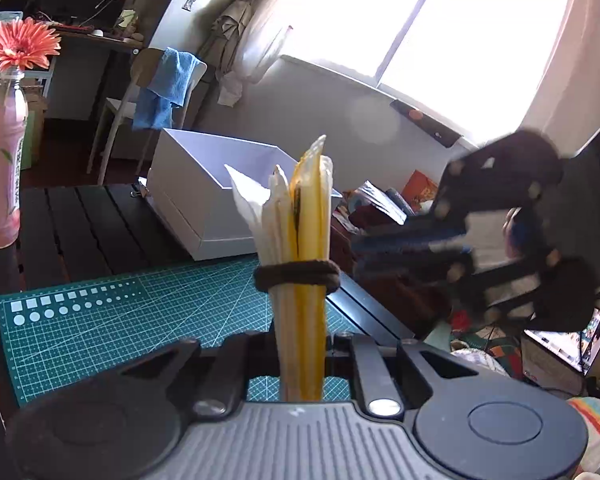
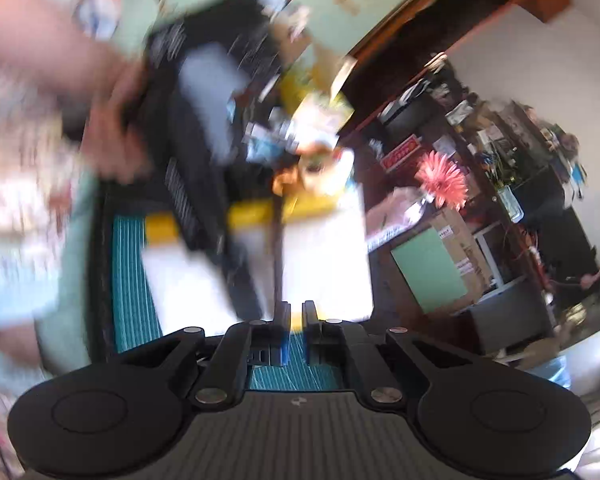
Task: Fold shopping bag
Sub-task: 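Grasp the banded bag strip with the right gripper beside the left gripper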
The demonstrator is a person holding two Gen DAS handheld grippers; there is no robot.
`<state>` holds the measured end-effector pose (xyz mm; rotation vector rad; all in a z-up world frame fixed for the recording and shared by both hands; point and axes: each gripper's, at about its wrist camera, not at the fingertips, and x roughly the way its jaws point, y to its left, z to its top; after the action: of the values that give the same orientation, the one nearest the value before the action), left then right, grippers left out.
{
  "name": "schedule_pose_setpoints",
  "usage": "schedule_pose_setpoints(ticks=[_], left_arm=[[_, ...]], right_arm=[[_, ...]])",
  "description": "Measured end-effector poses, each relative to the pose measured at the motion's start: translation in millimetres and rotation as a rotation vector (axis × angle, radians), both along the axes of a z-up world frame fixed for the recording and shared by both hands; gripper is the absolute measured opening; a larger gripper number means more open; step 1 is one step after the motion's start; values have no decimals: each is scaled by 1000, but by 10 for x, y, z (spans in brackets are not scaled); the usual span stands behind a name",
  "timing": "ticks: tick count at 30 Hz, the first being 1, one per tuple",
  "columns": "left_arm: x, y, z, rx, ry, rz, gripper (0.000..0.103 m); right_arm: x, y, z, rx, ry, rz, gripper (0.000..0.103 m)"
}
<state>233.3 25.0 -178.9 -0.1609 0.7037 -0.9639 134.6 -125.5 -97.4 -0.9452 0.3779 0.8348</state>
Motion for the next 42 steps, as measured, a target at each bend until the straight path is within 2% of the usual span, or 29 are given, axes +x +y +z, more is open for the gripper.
schedule_pose_setpoints(ticks=[3,8,12,18,22,24,25,26,28,30,32,34,37,39,41,42], left_arm=[[-9,-30,-9,21,-3,3,12],[1,-28,-33,44,-1,16,12],[15,-31,-45,54,-8,21,12],[14,-57,-76,76,-18,8,12],[26,-30,-74,51,-1,4,13],[58,40,-55,-1,26,-2,13],[76,81,-43,-34,41,-5,13],[96,124,-32,-68,58,-8,13],[139,220,-20,-144,98,-14,14],[192,321,-23,-226,148,-23,14],[245,416,-39,-305,197,-28,15],[302,527,-67,-396,246,-25,15],[363,632,-100,-492,304,-43,17],[387,677,-117,-540,334,-59,18],[409,684,-130,-564,354,-74,18],[412,680,-135,-568,359,-75,18]], right_arm=[[-32,129,22,8,8,38,3],[-33,293,-75,-67,0,78,4],[0,354,-61,-80,22,94,3],[-42,451,-103,-193,35,210,2],[-10,435,-26,-188,48,187,5],[57,306,121,-66,95,110,19],[98,221,194,7,126,65,34],[163,70,263,118,180,-1,40],[270,-217,314,311,274,-127,40],[333,-445,280,450,337,-226,41],[379,-743,127,627,430,-343,44],[387,-923,-60,745,511,-402,44],[374,-1045,-412,870,648,-432,44],[356,-1048,-516,932,722,-386,44],[360,-1062,-646,1073,855,-308,48],[364,-1065,-674,1116,880,-290,48]])
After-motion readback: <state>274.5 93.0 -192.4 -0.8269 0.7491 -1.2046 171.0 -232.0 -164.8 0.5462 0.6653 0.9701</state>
